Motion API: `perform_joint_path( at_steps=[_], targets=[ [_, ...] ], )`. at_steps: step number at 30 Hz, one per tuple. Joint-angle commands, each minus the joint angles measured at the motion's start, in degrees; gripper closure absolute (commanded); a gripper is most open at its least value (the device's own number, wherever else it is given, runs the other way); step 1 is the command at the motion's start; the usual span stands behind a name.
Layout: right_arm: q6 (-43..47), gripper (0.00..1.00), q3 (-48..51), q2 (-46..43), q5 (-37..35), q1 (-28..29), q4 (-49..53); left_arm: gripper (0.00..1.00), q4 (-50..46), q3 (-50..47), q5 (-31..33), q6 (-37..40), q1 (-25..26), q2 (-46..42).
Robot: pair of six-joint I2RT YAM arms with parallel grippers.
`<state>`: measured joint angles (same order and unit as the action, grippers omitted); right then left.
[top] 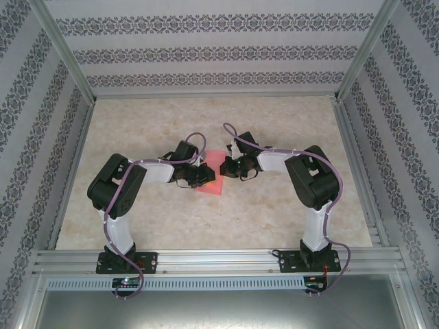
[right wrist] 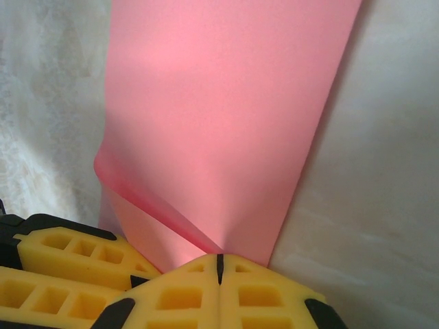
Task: Fold a paper plane with a square sheet of paper (pick it up from the middle)
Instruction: Fold the triangle a second time at the center of the table.
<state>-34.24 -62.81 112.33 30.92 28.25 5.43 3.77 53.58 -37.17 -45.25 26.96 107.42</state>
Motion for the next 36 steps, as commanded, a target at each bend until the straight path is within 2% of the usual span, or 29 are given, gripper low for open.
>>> perform_joint_path(
  at_steps=[1, 15, 22, 36],
  targets=[
    [1.22, 0.98, -1.05, 1.56, -0.14, 0.14, 1.91, 0.82, -2.33, -1.13, 1.49, 0.21, 0.55, 0.62],
    [1.97, 0.8, 0.82, -3.4, 1.65, -1.51, 1.34, 0.85, -2.36, -3.16, 4.01, -2.3, 0.59, 1.21],
    [1.1, 0.8, 3.7, -6.21, 0.47, -1.89, -0.65, 0.86, -3.11, -3.3, 5.36, -2.99, 0.6, 1.17],
    [1.66, 0.79, 0.2, -1.71, -0.7, -1.0, 1.66, 0.87, -2.21, -3.16, 4.55, -3.66, 0.56, 0.67]
  ],
)
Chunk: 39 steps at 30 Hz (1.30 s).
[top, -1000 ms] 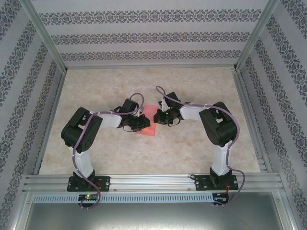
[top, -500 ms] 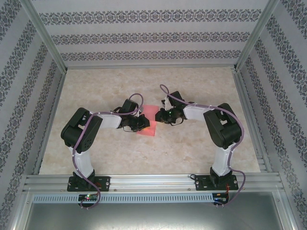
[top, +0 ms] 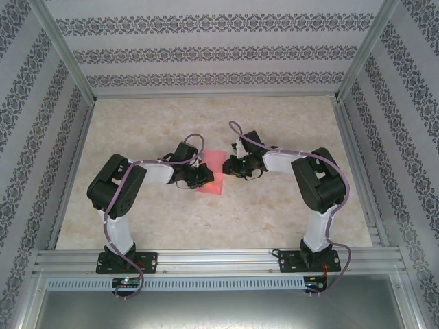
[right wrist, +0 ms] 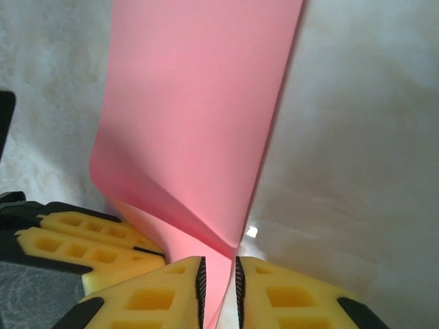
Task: Fold a paper plane with a square sheet of paper (pick it up from the middle)
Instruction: Fold the triangle a second time at the center of the table.
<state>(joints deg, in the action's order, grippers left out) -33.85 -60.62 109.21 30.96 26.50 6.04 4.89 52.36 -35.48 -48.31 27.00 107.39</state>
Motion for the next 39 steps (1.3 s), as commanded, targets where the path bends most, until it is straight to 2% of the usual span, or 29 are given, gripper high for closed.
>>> perform_joint_path(
  at_steps=[1, 10, 21, 26, 29, 36, 39],
  targets=[
    [1.47, 0.78, -2.37, 1.74, -0.45, 0.81, 1.31, 0.86, -2.99, -1.93, 2.55, -0.54, 0.53, 0.62],
    [2.45, 0.79, -3.19, 2.98, 3.29, 1.17, 0.81, 0.86, -2.26, -2.03, 1.78, -0.78, 0.51, 0.18],
    [4.9, 0.78, -2.93, 2.51, 4.51, 1.58, 2.4, 0.84, -2.24, -2.39, 1.82, -0.99, 0.53, -1.63],
    [5.85, 0.86, -3.31, 1.97, 4.45, 1.62, 2.58, 0.82, -2.16, -2.74, 1.55, -0.99, 0.52, -3.27],
    [6.63, 0.88, -3.63, 1.7, 4.87, 1.86, 2.39, 0.82, -2.3, -2.78, 1.43, -0.82, 0.59, -4.24],
    [8.39, 0.79, -4.54, 2.23, 4.51, 2.59, 3.56, 0.82, -2.24, -2.75, 1.3, -0.73, 0.51, -4.34],
    [8.55, 0.79, -4.71, 2.63, 4.92, 2.59, 3.64, 0.82, -2.34, -2.63, 1.29, -0.73, 0.51, -4.39]
  ],
)
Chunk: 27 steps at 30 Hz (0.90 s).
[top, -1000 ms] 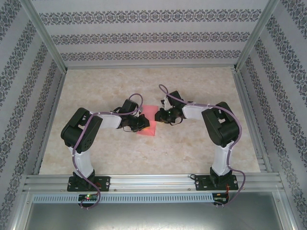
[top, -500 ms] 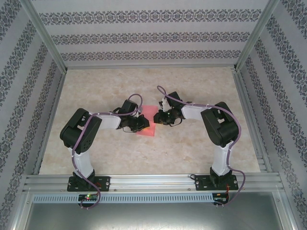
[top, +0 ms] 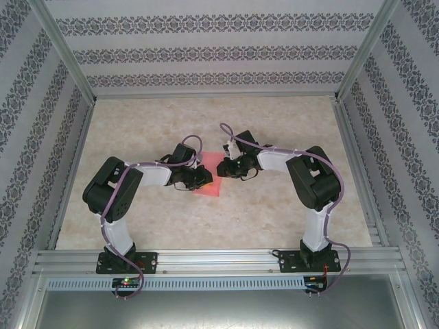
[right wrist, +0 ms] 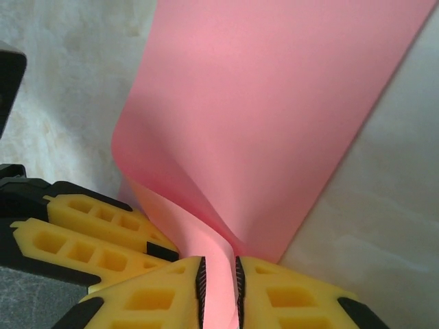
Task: Fold a paper plane with a square sheet of paper (pick it up from the middle)
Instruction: Fold the triangle a second time at the center of the table.
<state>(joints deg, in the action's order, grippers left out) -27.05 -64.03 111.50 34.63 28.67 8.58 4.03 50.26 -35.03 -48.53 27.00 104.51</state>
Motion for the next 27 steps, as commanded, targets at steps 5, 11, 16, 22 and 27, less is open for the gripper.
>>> perform_joint_path(
  at_steps=[5, 11, 16, 22, 27],
  targets=[
    [1.97, 0.82, -1.42, 0.36, 2.75, 0.55, 0.92, 0.82, -1.36, -0.61, 0.75, -0.77, 0.52, -1.81],
    [1.96, 0.92, -1.1, -0.22, 2.73, 0.75, 1.13, 0.82, -2.13, -0.86, 1.27, -0.74, 0.51, -3.44],
    [1.58, 0.99, -0.28, -1.84, 3.03, 1.06, -0.08, 0.8, -4.86, -0.95, 3.72, -0.17, 0.42, -7.03],
    [-1.27, 0.99, 1.12, -3.84, 7.04, 3.17, -4.79, 0.72, -11.17, -3.33, 16.26, -0.42, -0.71, -15.07],
    [-3.58, 0.99, 1.75, -3.33, 8.93, 6.09, -8.18, 0.69, -10.05, -6.71, 19.58, -3.06, -2.26, -18.34]
  ],
)
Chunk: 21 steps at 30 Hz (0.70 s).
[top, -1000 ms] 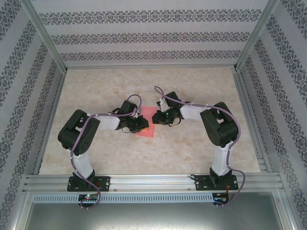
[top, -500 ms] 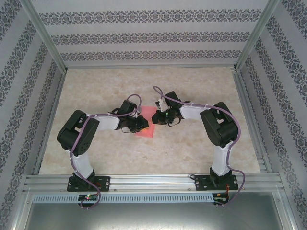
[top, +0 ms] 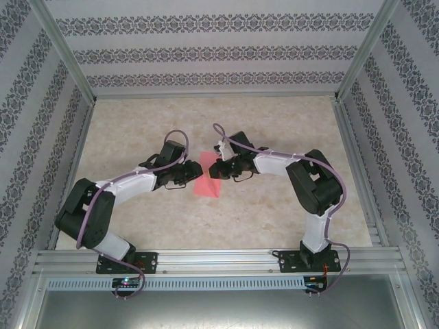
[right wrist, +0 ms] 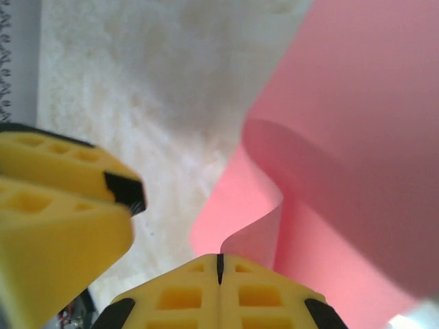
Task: Fold a paper plane with a square sheet of paper (pick it up from the middle)
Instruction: Fold the triangle a second time at the center of the table.
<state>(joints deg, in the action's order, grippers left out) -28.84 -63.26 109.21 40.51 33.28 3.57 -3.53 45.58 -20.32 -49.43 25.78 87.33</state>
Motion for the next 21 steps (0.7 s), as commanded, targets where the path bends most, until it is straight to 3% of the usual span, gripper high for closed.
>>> perform_joint_path(
  at_steps=[1, 10, 21],
  targets=[
    [-1.83, 0.99, 1.09, -0.88, 3.17, 1.85, -3.55, 0.68, -1.98, -2.63, 4.99, -2.57, -1.21, -1.52],
    [-3.02, 0.99, 1.03, 1.68, 4.87, 1.27, -5.07, 0.66, 2.09, -5.22, 4.21, -4.38, -1.69, -2.61],
    [1.09, 0.99, -2.27, 3.29, -4.36, -1.06, 4.56, 0.69, 7.93, -5.58, -1.87, -3.26, -1.68, -0.9]
  ],
)
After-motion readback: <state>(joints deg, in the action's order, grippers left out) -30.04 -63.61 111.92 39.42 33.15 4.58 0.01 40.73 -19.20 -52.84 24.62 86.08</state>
